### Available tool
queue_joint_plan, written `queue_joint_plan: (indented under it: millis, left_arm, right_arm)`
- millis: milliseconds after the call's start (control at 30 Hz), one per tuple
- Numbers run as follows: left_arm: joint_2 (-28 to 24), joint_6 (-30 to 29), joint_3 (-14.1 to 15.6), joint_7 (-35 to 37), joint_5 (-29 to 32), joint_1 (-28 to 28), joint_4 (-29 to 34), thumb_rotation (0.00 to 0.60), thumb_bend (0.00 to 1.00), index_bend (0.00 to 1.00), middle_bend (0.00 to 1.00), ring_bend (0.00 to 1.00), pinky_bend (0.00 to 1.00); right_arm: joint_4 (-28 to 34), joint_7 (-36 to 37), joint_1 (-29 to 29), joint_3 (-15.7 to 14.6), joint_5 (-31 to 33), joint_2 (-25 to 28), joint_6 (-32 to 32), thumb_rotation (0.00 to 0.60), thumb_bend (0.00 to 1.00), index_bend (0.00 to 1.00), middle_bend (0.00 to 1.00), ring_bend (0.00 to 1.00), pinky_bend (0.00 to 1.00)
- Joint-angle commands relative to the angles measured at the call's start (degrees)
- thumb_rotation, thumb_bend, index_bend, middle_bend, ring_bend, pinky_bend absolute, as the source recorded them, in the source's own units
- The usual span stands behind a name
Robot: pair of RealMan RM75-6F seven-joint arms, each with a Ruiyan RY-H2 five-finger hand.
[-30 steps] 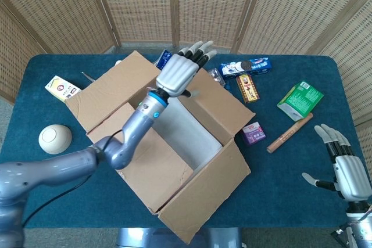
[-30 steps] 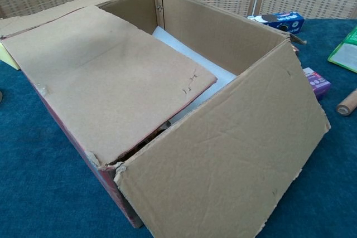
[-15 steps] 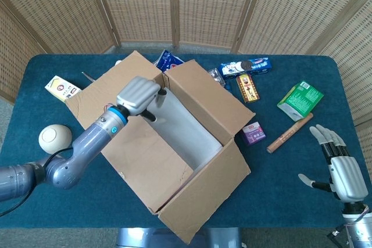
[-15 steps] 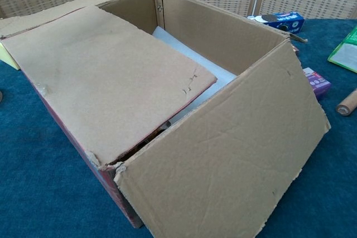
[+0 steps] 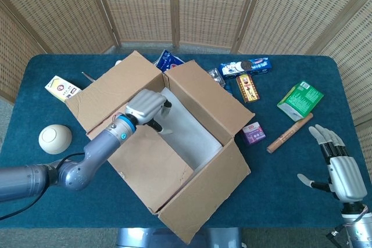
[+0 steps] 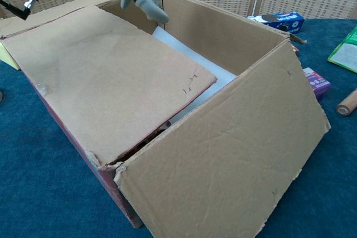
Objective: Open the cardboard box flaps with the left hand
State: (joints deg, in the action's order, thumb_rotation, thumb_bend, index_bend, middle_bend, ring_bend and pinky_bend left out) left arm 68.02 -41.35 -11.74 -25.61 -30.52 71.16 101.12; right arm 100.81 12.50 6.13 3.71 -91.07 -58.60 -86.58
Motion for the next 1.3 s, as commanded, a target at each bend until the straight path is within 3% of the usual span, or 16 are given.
queue_joint_plan:
  millis: [33, 233, 767, 1100, 1300]
  left_arm:
    - [1.2, 0.6, 1.3, -0.2, 1.7, 1.3, -0.3, 0.341, 0.0, 0.62, 0.51, 0.34, 0.41]
    - [1.9, 0.7, 2.3, 1.1, 1.6, 1.6, 0.0, 0.269, 0.0, 0.62, 0.49, 0.3, 0.31]
    - [-5.7, 9.1, 6.8, 4.1, 9.3, 6.5, 4.8, 0.274, 0.0, 0.65, 0.5, 0.3, 0.33]
    - [-11.7, 15.2, 5.7, 10.5, 4.2, 4.8, 7.3, 0.273, 0.0, 0.67, 0.5, 0.3, 0.35]
    - [-16.3, 15.7, 2.6, 15.9, -2.2, 1.1, 11.5, 0.266, 0.0, 0.67, 0.51, 0.31, 0.36]
  right_arm:
    - [0.0, 0.5, -0.1, 0.0, -0.1, 0.2, -0.3, 0.6, 0.0, 0.0, 0.0, 0.0, 0.0]
    - [-0.2, 1.2, -0.2, 0.0, -0.2, 0.4, -0.4, 0.6, 0.0, 0.0, 0.0, 0.0, 0.0]
    - [-0.1, 0.9, -0.3, 0.0, -0.4, 0.3, -0.8, 0.6, 0.0, 0.0, 0.0, 0.0, 0.0]
    - [0.2, -0.2, -0.3, -0.1, -0.8, 0.0, -1.0, 0.6, 0.0, 0.0, 0.0, 0.0, 0.0]
    - [0.5, -1.3, -0.3, -0.2, -1.3, -0.2, -1.2, 0.6, 0.0, 0.0, 0.0, 0.0, 0.0]
